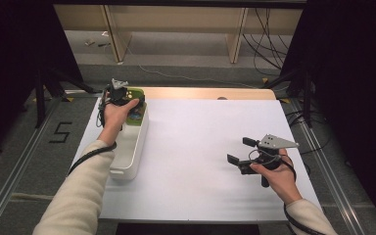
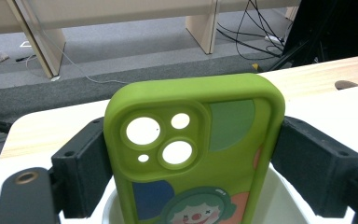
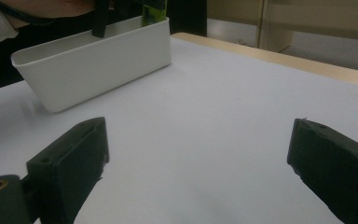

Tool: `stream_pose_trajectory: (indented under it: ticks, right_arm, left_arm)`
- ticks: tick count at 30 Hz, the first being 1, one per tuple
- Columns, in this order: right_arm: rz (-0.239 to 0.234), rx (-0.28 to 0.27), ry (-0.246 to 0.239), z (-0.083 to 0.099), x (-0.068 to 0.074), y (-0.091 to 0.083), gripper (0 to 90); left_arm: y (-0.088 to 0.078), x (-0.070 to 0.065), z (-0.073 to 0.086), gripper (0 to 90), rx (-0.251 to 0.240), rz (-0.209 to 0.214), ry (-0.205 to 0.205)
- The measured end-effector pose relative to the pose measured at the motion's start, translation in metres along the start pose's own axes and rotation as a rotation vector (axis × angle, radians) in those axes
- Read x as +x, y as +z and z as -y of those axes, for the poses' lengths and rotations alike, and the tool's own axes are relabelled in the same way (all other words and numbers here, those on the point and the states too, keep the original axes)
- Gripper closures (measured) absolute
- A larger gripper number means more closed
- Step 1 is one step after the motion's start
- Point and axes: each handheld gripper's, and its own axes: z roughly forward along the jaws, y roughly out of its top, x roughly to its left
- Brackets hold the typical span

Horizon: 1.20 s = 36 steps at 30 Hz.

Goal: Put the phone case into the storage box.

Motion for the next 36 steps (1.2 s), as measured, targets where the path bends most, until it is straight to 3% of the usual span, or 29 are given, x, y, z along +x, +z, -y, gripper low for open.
stream_pose_trajectory:
  ticks: [12, 15, 24, 36]
  right_arm:
    - [-0.001, 0.001, 0.0, 0.0, 0.0, 0.0, 6.4]
    - [-0.003, 0.002, 0.002, 0.0, 0.0, 0.001, 6.4]
    - [-0.005, 0.002, 0.003, 0.001, 0.0, 0.001, 6.4]
    - [-0.004, 0.003, 0.003, 0.001, 0.0, 0.001, 6.4]
  left_arm:
    - [0.003, 0.0, -0.002, 15.0, 0.008, -0.003, 0.002]
    - [0.004, -0.001, -0.003, 10.5, 0.015, 0.002, 0.005]
    - [0.002, -0.005, -0.01, 0.2, -0.017, 0.024, 0.02]
    - [-0.005, -0.009, -0.016, 0.0, -0.048, 0.021, 0.036]
